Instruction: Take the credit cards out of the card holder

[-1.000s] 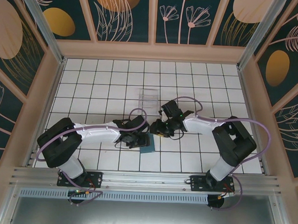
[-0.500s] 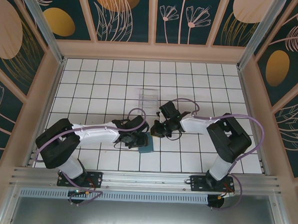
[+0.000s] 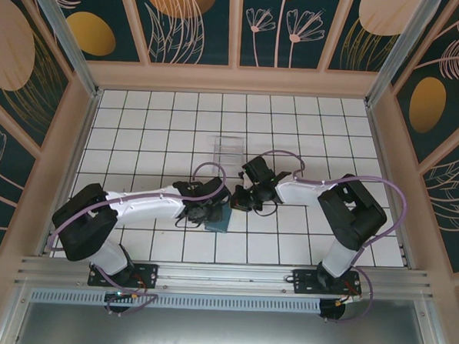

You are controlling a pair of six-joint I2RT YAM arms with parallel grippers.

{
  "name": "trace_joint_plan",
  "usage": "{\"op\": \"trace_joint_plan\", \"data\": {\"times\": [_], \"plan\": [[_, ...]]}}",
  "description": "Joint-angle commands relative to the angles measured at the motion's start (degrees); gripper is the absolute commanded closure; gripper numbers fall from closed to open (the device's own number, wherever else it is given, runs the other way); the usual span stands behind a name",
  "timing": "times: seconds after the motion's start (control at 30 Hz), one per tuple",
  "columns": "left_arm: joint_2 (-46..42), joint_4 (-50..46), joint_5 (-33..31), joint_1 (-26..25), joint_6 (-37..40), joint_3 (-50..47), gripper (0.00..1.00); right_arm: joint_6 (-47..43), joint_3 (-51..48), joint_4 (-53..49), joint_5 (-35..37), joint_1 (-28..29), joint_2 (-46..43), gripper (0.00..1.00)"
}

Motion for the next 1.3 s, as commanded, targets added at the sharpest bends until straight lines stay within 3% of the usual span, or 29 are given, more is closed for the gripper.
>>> {"op": "trace_joint_plan", "data": {"times": [0.0,0.33,0.53,0.77,1.03,1.27], "plan": [[-1.7,-9.5,-9.0,0.7,-1.1,0.4,0.55,-2.5,-0.7,-6.9,5.2,-0.1,1.1,1.0],[-2.5,-9.3,-10.0,2.2,0.4,0.9,0.6,-3.1,0.0,-8.1,5.7,-0.1,1.0,1.0],[-8.6,7.3,2.1,2.2,6.3,-1.5,0.59,-3.0,0.9,-8.0,5.4,-0.1,1.9,1.0],[-3.7,10.7,11.0,2.1,9.7,-1.1,0.65,-3.0,2.0,-8.2,4.8,-0.1,3.1,1.0],[1.4,9.3,11.4,2.1,11.9,1.0,0.7,-3.0,2.3,-8.5,4.9,-0.1,3.3,1.0],[5.7,4.7,8.9,1.5,13.4,4.0,0.62,-2.9,2.7,-8.5,4.7,-0.1,3.3,1.0]]}}
